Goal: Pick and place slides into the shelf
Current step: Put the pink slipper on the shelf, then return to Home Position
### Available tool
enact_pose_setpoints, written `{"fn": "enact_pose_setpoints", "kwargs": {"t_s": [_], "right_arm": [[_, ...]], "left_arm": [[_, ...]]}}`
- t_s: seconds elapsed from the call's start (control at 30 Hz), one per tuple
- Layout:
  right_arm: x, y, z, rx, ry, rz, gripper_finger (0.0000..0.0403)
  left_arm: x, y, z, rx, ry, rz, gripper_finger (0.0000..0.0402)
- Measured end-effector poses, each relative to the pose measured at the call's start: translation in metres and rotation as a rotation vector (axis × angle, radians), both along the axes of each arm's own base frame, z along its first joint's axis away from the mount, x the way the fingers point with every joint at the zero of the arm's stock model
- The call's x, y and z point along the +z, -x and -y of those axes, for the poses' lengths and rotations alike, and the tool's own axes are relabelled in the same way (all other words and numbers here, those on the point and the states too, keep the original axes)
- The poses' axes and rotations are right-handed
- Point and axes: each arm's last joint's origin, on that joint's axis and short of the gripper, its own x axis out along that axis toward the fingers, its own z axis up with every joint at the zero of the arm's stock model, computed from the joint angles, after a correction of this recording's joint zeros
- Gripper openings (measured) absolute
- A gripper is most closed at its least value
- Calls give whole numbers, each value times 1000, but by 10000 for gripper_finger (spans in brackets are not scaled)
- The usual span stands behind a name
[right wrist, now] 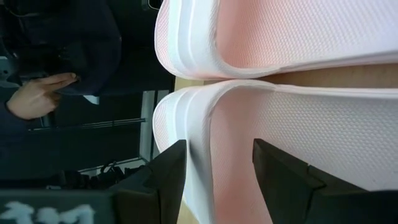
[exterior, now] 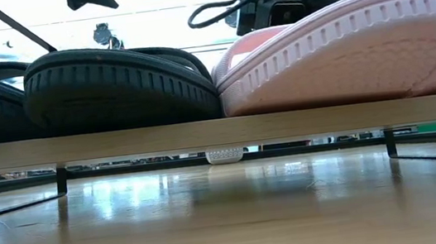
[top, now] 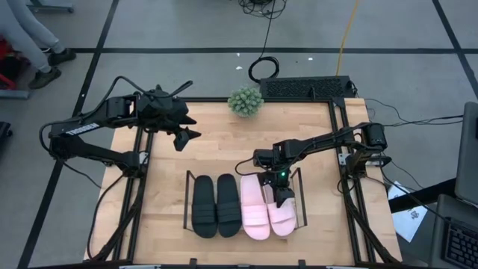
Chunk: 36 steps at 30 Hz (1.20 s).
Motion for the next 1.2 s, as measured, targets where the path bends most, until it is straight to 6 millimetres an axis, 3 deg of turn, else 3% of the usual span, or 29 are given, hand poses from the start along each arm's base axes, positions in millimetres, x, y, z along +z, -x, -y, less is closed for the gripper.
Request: {"fn": "enact_pose_setpoints", "kwargs": {"t_s": [0.33,0.87,1.2], "right_arm": [[-1,-2,1,-15,43,20,176],[21,4,3,-64,118,73,176],[20,4,18,-121,173,55,176]], "left_arm": [[-6,-11,10,-58,5,-30,267],[-22,-40,16,-107,7,-98,267],[-25,-42,16,-94,25,-111,267]]}}
